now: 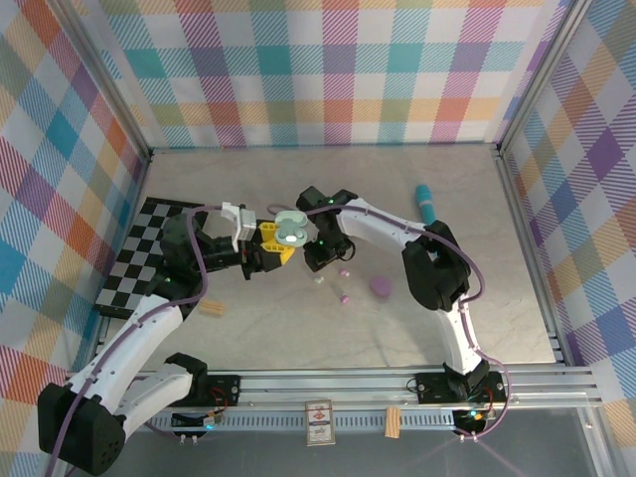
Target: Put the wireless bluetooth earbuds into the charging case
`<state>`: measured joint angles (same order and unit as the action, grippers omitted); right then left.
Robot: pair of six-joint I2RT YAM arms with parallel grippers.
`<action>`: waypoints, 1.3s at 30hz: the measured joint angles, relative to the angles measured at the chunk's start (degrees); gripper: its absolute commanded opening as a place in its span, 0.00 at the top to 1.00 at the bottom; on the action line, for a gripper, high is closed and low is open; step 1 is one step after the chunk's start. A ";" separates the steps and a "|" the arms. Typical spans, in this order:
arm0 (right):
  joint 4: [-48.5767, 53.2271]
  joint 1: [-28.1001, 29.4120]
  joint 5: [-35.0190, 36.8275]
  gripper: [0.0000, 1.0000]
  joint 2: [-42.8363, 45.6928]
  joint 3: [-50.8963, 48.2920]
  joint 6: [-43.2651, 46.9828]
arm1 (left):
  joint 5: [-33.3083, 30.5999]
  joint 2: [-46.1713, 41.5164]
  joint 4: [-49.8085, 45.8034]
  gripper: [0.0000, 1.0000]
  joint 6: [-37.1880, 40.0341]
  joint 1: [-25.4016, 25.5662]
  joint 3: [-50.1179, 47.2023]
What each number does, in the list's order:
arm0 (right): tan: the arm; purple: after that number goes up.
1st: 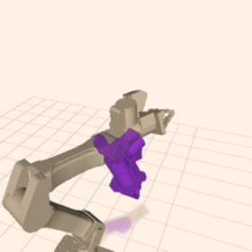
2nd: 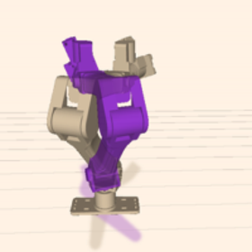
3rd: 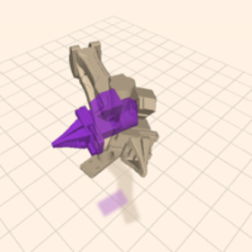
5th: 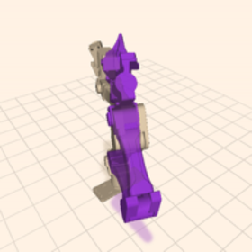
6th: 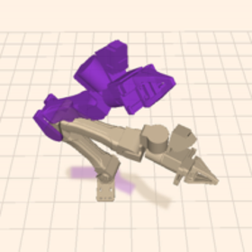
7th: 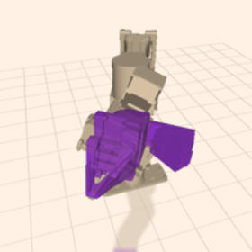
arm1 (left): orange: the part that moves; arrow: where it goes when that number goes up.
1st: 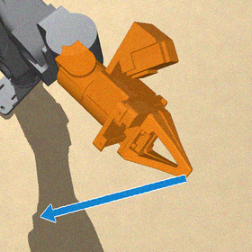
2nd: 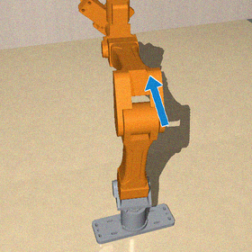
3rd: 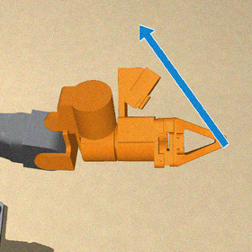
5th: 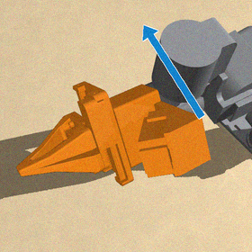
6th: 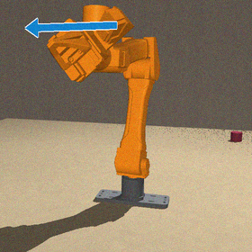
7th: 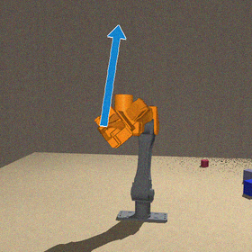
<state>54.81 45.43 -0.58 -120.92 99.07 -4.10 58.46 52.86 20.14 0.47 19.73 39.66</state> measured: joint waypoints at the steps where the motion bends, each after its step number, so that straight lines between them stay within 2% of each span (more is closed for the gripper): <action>1: 0.07 0.94 1.55 0.62 0.09 -0.13 0.22 | 0.00 -0.48 0.00 0.65 -0.33 0.00 0.02; 10: 0.17 7.10 12.09 0.62 0.07 -0.50 0.57 | -0.04 -6.54 -0.70 0.65 -1.11 0.00 1.95; 17: 0.52 10.25 17.79 0.63 -1.16 -0.50 0.79 | -1.07 -9.27 -5.90 0.66 0.63 0.00 4.50; 27: 0.70 12.20 22.84 0.65 -4.00 -0.48 1.81 | -3.67 -10.62 -12.76 0.66 3.67 0.00 4.87; 39: 0.70 12.68 26.12 0.67 -5.03 -0.48 2.12 | -4.59 -10.60 -14.14 0.66 4.48 0.00 4.87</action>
<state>55.51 58.11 25.54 -125.95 98.59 -1.98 53.87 42.26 6.00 4.95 19.73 44.53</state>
